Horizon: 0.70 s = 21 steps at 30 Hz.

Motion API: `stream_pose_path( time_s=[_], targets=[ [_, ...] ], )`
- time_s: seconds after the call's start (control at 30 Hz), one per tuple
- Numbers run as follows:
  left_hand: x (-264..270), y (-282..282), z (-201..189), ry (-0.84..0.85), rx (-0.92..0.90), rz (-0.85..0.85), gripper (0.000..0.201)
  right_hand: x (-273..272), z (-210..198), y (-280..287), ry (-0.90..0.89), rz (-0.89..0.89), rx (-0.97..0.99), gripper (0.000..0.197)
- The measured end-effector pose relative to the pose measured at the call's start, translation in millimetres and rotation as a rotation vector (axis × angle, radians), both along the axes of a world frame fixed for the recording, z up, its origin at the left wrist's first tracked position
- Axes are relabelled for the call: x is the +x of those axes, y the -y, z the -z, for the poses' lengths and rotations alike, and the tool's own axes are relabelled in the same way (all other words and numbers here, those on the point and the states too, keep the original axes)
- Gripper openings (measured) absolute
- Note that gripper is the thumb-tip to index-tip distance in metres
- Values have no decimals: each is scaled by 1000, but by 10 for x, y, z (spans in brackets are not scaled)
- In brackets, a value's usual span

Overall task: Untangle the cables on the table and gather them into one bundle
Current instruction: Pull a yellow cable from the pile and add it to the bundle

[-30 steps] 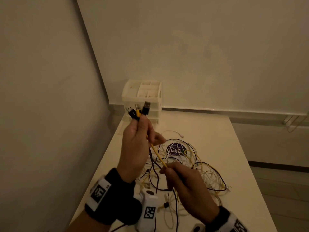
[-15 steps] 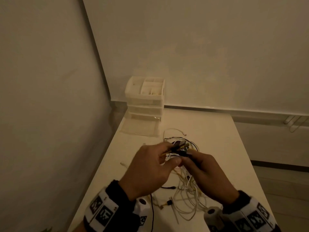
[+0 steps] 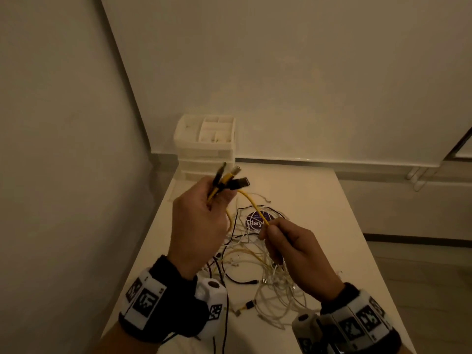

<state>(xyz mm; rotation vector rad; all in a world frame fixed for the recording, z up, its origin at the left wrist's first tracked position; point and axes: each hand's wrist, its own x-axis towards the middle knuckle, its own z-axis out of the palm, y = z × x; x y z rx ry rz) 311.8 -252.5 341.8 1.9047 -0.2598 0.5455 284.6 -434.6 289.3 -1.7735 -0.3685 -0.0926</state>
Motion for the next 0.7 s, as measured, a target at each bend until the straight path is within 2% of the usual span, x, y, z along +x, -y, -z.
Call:
stream_pose_path(
  time_s=[0.07,0.13,0.17,0.23,0.33,0.4,0.5,0.57,0.63,0.7],
  targets=[
    [83,-118,-41,40,-59,-105,11,13,188,62,-27,9,-41,26],
    [183,-278,-50,76,-107,-223,6,37,398,140,-62,45,-112,27],
    [219,-345,-43,83,-104,-270,11,50,486,179,-80,69,-137,28],
    [212,-396,-25,58,-46,-302,20,78,573,227,-102,112,-163,31],
    [78,-302,20,19,49,-287,18,122,522,208,-122,155,-115,35],
    [-1,-200,79,2,100,-222,19,141,429,177,-135,167,-63,36],
    [-69,-4,134,-145,148,113,25,145,251,132,-79,114,-48,40],
    [-72,124,182,-171,203,264,29,131,94,119,-29,58,-16,39],
    [-47,227,220,-150,266,300,24,130,-68,147,3,6,49,35],
    [-7,286,253,-117,254,289,13,162,-179,206,13,-20,91,32]
  ],
)
